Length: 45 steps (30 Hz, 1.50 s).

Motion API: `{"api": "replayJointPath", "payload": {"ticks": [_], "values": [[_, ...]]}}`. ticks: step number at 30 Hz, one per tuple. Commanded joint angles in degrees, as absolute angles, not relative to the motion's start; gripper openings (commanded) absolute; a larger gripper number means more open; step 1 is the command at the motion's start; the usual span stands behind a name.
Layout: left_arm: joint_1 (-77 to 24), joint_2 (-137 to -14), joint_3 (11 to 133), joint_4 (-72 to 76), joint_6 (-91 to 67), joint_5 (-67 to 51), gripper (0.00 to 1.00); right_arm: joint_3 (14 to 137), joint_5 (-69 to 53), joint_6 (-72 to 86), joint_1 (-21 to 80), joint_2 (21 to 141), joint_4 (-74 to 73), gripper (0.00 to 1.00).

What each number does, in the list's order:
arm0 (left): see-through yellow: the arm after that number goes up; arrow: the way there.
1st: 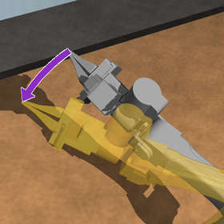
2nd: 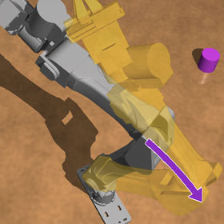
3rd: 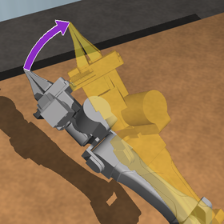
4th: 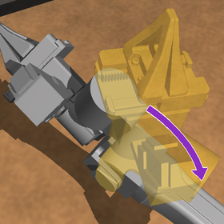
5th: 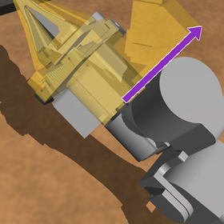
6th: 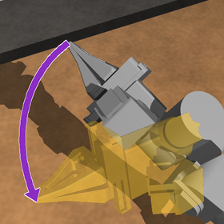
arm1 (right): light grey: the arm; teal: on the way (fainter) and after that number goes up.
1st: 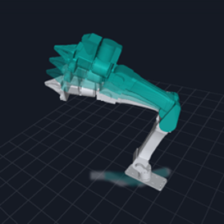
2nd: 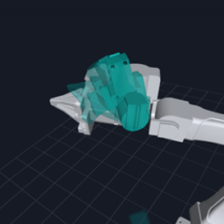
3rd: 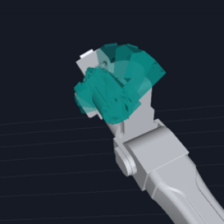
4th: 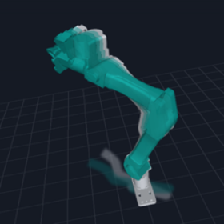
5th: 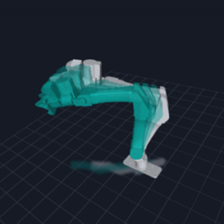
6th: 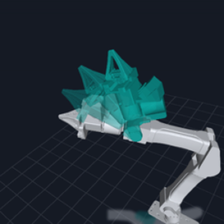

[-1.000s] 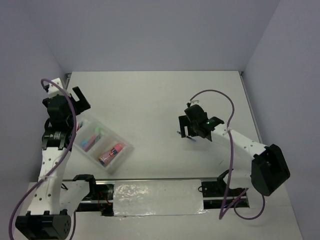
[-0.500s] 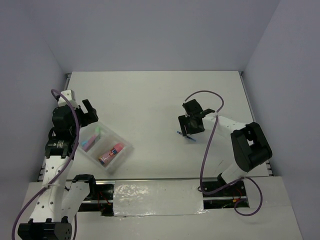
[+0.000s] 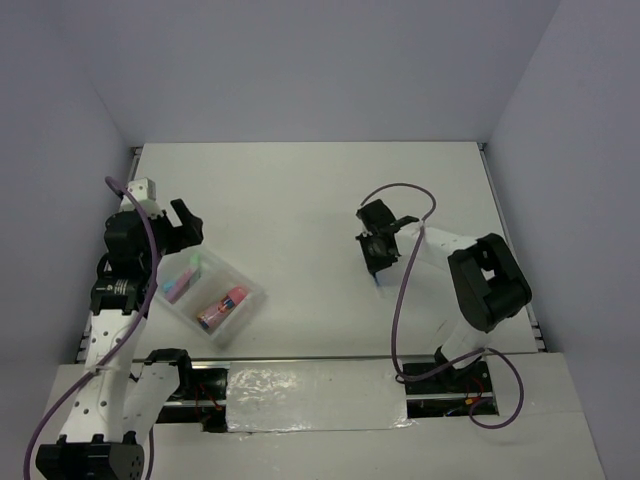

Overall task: Sort the stationery into containers
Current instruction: Pick up the pen from the center of the board, then place the pen in the storage box.

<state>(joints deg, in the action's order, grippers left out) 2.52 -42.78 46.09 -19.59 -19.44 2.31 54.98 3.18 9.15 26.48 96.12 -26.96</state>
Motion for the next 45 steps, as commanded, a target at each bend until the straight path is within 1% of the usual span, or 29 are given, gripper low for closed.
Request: {"api": "replayJointPath", "payload": {"ticks": [1, 3, 4, 6, 7, 8, 9, 12, 15, 20, 21, 23, 24, 25, 28, 29, 31, 33, 34, 35, 36, 37, 38, 39, 40, 41, 42, 43, 45], "values": [[2.5, -44.6, 46.8, -17.2, -22.4, -10.2, 0.99, 53.9, -0.9, 9.7, 32.2, 94.7, -25.5, 0.06], [2.3, -45.5, 44.0, -15.1, -28.9, -15.8, 0.99, 53.1, -4.3, 10.5, 35.7, 92.4, -20.6, 0.02], [1.6, -45.6, 40.5, -13.2, -31.0, -22.3, 0.99, 52.1, -8.0, 11.1, 38.5, 89.3, -18.2, 0.01], [-1.6, -45.6, 36.5, -3.5, -38.0, -30.2, 0.99, 50.9, -11.9, 15.8, 40.3, 84.9, -9.6, 0.01], [-2.8, -45.5, 33.3, 0.1, -40.4, -31.7, 0.99, 49.3, -13.3, 18.1, 41.5, 83.6, -6.6, 0.01], [-4.1, -45.6, 31.9, 7.0, -43.0, -32.6, 0.99, 48.4, -15.4, 22.8, 41.7, 82.5, -0.5, 0.01], [-6.9, -46.0, 31.0, 9.8, -47.1, -33.1, 0.99, 47.6, -16.6, 24.9, 42.0, 81.5, 3.2, 0.00], [-11.8, -48.0, 30.1, 15.4, -51.3, -33.3, 0.99, 45.0, -18.8, 31.8, 43.1, 78.3, 13.0, 0.00], [-15.1, -48.9, 30.4, 17.9, -52.3, -32.3, 0.99, 47.7, -19.9, 34.4, 44.4, 77.3, 14.3, 0.00], [-15.7, -49.2, 28.7, 23.2, -55.6, -32.3, 0.98, 52.3, -19.0, 34.0, 46.8, 76.7, 11.1, 0.00], [-15.7, -49.4, 28.8, 23.1, -55.6, -32.1, 0.98, 52.6, -19.2, 34.3, 47.4, 76.6, 11.5, 0.00], [-15.7, -49.8, 28.4, 24.0, -55.9, -32.0, 0.93, 53.3, -20.2, 34.3, 48.2, 76.2, 11.8, 0.00], [-15.8, -50.1, 28.2, 24.5, -56.2, -32.3, 0.90, 54.4, -20.2, 33.9, 49.4, 76.2, 11.3, 0.01], [-15.8, -50.8, 27.8, 26.0, -56.6, -32.5, 0.81, 54.8, -19.9, 33.7, 49.7, 76.4, 10.9, 0.01], [-16.1, -51.9, 27.2, 28.6, -58.1, -33.4, 0.67, 56.4, -20.3, 33.4, 51.3, 77.8, 11.0, 0.02], [-16.3, -52.2, 27.4, 28.7, -57.8, -33.7, 0.60, 56.8, -20.6, 33.5, 51.6, 78.4, 11.2, 0.02], [-16.9, -52.3, 28.3, 27.4, -57.1, -34.0, 0.37, 57.2, -19.7, 33.9, 52.0, 79.6, 11.6, 0.02], [-17.5, -51.8, 29.0, 25.6, -55.8, -33.8, 0.29, 57.6, -19.0, 34.4, 52.1, 80.6, 12.1, 0.02], [-17.7, -51.0, 29.1, 25.0, -55.5, -33.6, 0.17, 57.9, -19.0, 34.5, 52.0, 81.0, 12.1, 0.03], [-17.8, -50.7, 29.3, 23.3, -54.4, -33.3, 0.09, 58.4, -19.5, 34.5, 52.0, 81.5, 12.0, 0.03], [-17.8, -50.2, 30.1, 21.7, -53.5, -32.2, 0.00, 59.3, -19.7, 34.4, 52.2, 82.1, 12.0, 0.09], [-17.8, -49.9, 30.9, 19.6, -50.7, -31.4, 0.00, 59.4, -19.9, 34.4, 52.2, 82.0, 12.0, 0.16], [-17.8, -49.7, 32.1, 17.2, -48.8, -30.2, 0.00, 58.4, -19.3, 34.5, 52.2, 81.6, 12.6, 0.27], [-17.8, -49.6, 35.6, 8.9, -46.1, -28.1, 0.00, 57.5, -18.6, 34.5, 52.3, 80.8, 13.1, 0.51], [-17.8, -49.7, 37.9, 3.0, -39.6, -20.3, 0.00, 56.6, -17.2, 34.3, 51.9, 78.4, 12.5, 0.62], [-17.8, -50.0, 40.8, -3.5, -36.4, -14.2, 0.00, 54.8, -12.7, 33.8, 51.7, 76.9, 11.3, 0.96], [-17.8, -50.7, 46.8, -15.6, -33.3, -6.6, 0.00, 53.8, -9.8, 33.5, 51.6, 75.2, 9.7, 1.00], [-17.8, -53.1, 49.7, -21.4, -29.7, 10.8, 0.00, 53.0, -6.9, 32.4, 51.5, 73.3, 5.8, 1.00], [-17.8, -58.1, 56.8, -33.3, -28.2, 29.6, 0.00, 50.6, -0.1, 31.6, 50.5, 67.6, 1.3, 1.00]]}}
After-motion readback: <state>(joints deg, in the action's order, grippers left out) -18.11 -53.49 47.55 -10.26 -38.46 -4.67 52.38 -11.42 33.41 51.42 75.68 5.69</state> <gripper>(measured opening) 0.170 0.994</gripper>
